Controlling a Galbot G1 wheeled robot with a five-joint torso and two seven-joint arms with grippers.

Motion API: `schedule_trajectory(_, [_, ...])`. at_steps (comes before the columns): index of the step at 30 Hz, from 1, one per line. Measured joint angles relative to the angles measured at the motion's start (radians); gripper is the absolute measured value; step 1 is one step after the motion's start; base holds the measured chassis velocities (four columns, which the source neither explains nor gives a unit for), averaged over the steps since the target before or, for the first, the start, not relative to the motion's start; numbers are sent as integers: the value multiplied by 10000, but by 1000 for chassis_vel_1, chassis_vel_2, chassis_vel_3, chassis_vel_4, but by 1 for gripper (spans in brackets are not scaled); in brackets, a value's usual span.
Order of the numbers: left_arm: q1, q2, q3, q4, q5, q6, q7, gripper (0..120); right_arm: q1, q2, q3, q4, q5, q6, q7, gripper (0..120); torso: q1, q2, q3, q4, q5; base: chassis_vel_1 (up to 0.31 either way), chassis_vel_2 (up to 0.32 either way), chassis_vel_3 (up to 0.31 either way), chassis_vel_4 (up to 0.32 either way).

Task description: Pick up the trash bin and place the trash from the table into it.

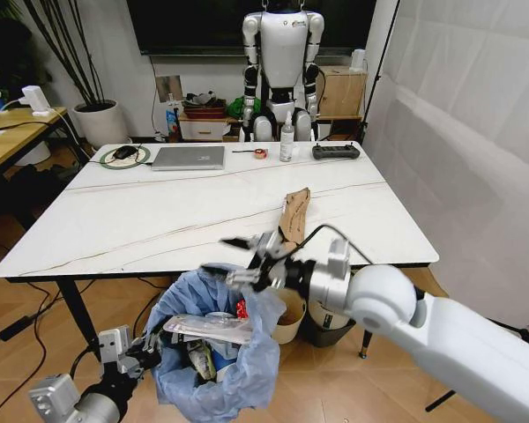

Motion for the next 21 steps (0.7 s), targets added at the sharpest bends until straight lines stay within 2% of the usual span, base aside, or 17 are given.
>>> schedule_trajectory(3, [-79, 43, 19, 110, 0, 0, 0, 0, -124, 14, 290, -142, 366, 41, 820, 98, 0, 0, 0, -1, 0, 0, 0, 0, 0])
schedule_trajectory(11, [-93, 63, -26, 175, -5, -5, -12, 0, 29, 334, 9, -1043, 480, 690, 1616, 100, 0, 0, 0, 0, 0, 0, 0, 0, 0])
schedule_trajectory(21, [-86, 33, -150, 216, -4, -39, -36, 0, 472, 1555, -317, -2190, 522, -1310, 3633, 100, 0, 0, 1, 3, -1, 0, 0, 0, 0])
